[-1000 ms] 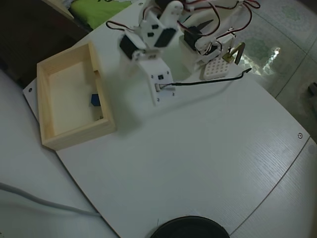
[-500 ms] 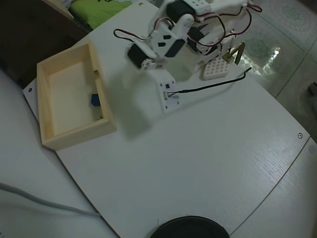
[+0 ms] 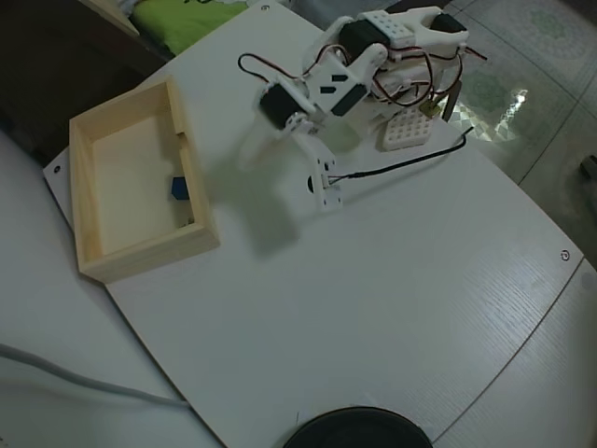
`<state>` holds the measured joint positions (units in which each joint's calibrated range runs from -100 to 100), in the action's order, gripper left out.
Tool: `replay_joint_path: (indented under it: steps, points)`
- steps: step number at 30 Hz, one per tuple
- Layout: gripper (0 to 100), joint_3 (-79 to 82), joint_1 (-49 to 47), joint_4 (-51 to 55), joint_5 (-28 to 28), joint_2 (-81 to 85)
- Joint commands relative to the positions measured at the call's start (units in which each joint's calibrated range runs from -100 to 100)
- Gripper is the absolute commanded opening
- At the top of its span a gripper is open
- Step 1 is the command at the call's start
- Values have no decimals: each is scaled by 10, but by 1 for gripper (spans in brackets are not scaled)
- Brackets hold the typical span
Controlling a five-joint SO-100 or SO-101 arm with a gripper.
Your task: Pick up the small blue cube and put it into the box
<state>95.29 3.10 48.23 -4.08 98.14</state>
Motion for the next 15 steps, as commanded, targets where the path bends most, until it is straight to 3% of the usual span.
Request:
replay_joint_path:
  steps: [1,15]
  points:
    - [1,4,-1,-1,2,5]
    - [1,45,-10,-1,0,-1]
